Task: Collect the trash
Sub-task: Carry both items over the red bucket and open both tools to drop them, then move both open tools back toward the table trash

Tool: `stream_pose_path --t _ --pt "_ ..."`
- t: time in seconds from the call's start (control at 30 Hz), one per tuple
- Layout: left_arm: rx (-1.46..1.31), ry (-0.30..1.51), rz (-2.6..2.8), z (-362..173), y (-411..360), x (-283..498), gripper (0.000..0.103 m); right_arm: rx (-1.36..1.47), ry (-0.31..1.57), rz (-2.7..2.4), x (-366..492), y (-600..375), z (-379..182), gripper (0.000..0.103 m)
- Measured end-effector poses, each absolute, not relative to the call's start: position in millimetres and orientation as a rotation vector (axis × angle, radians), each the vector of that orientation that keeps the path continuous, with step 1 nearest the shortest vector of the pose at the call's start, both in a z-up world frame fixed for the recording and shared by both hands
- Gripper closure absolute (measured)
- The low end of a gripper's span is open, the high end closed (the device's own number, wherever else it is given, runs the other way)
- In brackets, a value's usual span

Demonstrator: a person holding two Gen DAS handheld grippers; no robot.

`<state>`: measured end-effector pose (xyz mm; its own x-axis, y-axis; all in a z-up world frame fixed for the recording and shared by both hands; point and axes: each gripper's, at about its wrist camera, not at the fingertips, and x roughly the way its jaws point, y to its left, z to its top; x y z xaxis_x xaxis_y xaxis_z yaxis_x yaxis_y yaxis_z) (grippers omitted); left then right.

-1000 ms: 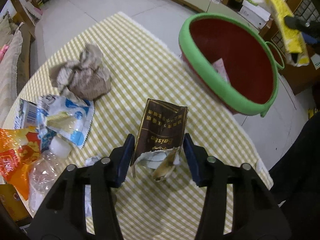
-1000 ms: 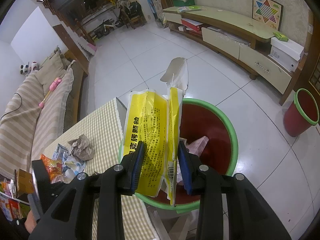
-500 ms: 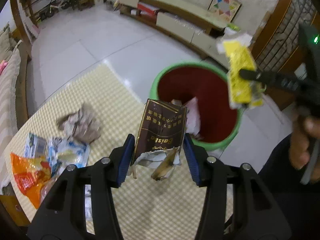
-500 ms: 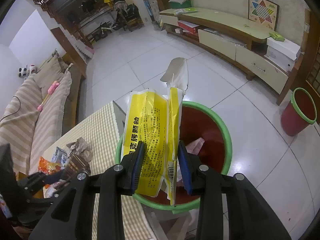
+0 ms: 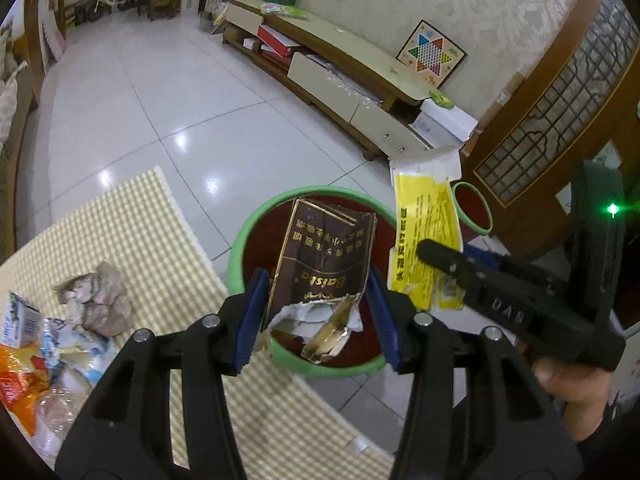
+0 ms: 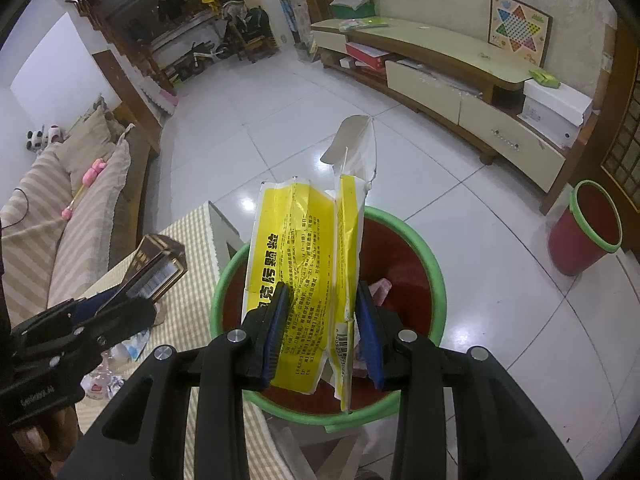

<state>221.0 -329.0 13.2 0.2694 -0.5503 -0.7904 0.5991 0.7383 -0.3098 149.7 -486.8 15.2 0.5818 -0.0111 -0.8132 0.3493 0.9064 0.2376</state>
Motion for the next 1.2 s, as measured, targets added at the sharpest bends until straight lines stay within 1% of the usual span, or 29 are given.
stream_pose_path --t 0.33,0.4,0.47,0.5,0.53,0.57,0.6,0.63,0.73,0.77,0.83,0.9,1.13,1.2 --pt "-0.016 1.106 -0.796 -2 -340 230 0.054 0.392 0.953 -0.223 156 -486 12 0.070" --pt "-0.030 1.114 -0.800 -4 -340 233 0.053 0.385 0.961 -0.220 157 -485 11 0.067" --pt "-0.037 1.122 -0.799 -5 -340 234 0.037 0.379 0.962 -0.230 157 -485 10 0.062" --pt "-0.043 1.114 -0.792 -3 -338 234 0.025 0.373 0.964 -0.234 158 -485 9 0.060" --pt "-0.048 1.105 -0.787 -3 -336 233 0.019 0.371 0.962 -0.235 157 -486 9 0.058" --pt "-0.055 1.099 -0.783 -1 -333 233 0.018 0.372 0.955 -0.238 157 -486 10 0.052" --pt "-0.059 1.100 -0.779 -1 -331 234 0.015 0.372 0.951 -0.240 157 -486 11 0.043" --pt "-0.065 1.100 -0.771 0 -328 235 0.012 0.370 0.945 -0.243 156 -486 11 0.040" --pt "-0.089 1.079 -0.739 6 -315 239 0.006 0.365 0.938 -0.244 156 -487 12 0.033" --pt "-0.096 1.074 -0.729 7 -311 239 0.006 0.364 0.938 -0.243 156 -487 12 0.027" --pt "-0.108 1.069 -0.709 10 -302 240 0.006 0.362 0.937 -0.241 156 -485 12 0.025" --pt "-0.108 1.066 -0.690 12 -293 238 0.006 0.358 0.936 -0.239 158 -483 12 0.017" --pt "-0.106 1.037 -0.623 21 -253 228 0.006 0.331 0.926 -0.196 163 -461 18 0.014" --pt "-0.117 1.031 -0.604 22 -237 224 0.006 0.316 0.921 -0.174 165 -449 20 0.012"
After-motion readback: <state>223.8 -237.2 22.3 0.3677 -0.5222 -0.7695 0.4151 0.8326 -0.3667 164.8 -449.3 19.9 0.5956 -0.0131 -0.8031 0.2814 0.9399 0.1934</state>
